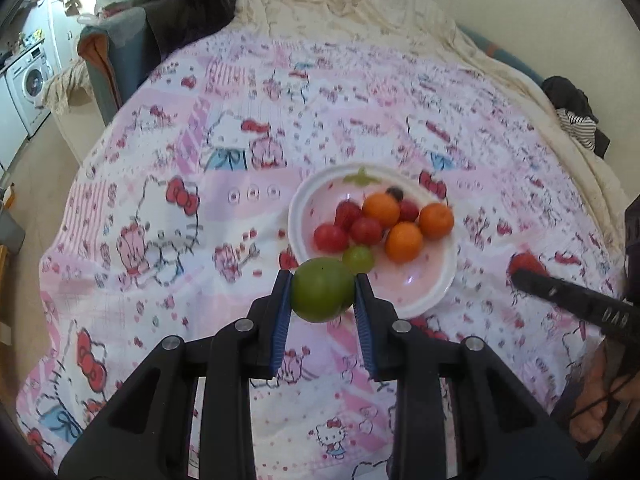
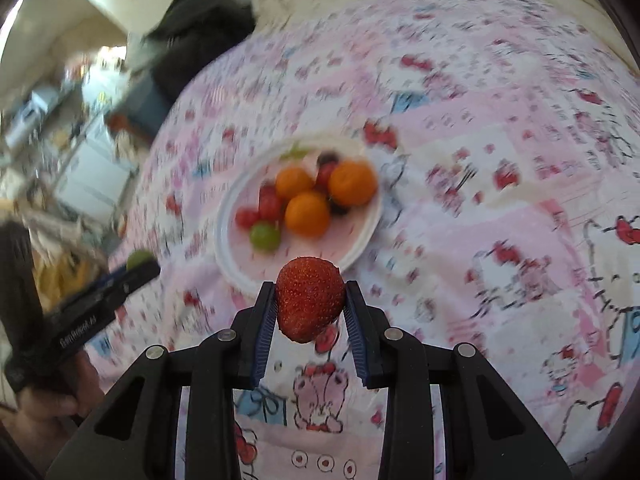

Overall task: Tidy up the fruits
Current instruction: 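Carry the green grape with the left gripper while the right gripper carries the strawberry over the plate, then open the left gripper over the plate while the right gripper releases the strawberry onto it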

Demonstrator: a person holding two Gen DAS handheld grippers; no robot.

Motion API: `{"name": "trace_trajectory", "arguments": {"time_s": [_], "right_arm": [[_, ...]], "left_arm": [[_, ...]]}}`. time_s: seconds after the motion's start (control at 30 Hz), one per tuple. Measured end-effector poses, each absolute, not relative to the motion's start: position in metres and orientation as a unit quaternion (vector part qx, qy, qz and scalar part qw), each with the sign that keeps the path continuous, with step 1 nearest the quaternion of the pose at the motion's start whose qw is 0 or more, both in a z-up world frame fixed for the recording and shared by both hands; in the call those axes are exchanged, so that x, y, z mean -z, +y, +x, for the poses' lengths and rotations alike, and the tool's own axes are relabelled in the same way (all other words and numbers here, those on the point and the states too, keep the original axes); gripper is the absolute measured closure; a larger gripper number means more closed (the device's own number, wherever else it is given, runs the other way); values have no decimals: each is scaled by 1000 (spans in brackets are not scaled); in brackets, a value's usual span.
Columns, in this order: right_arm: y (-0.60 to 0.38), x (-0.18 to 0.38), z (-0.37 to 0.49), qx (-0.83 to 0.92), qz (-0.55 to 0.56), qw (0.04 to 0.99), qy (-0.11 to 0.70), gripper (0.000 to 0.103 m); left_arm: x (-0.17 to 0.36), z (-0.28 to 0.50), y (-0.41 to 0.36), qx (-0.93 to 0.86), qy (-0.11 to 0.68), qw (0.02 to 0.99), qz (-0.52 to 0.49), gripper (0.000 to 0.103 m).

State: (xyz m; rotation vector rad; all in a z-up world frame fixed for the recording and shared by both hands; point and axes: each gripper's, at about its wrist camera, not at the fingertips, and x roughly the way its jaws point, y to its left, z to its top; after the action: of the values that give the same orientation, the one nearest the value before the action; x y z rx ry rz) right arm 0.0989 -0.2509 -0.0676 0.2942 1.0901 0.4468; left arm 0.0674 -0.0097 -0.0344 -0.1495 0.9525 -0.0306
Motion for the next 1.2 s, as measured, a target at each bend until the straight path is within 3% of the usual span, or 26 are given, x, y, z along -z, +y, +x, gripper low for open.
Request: {"name": "trace_trajectory", "arguments": {"time_s": [0.27, 0.57, 0.73, 1.2], "right_arm": [[-257, 38, 130, -222, 176, 841, 461, 68], [-232, 80, 168, -231, 157, 805, 524, 68], [-234, 106, 174, -251, 212, 757, 565, 68], [-226, 126, 179, -236, 186, 743, 598, 63]], "left_arm": [[25, 94, -8, 17, 455, 889, -53, 77], [60, 129, -32, 43, 491, 869, -36, 77], [81, 135, -50, 66, 513, 855, -34, 77], [106, 139, -72, 85, 544, 835, -18, 76]]}}
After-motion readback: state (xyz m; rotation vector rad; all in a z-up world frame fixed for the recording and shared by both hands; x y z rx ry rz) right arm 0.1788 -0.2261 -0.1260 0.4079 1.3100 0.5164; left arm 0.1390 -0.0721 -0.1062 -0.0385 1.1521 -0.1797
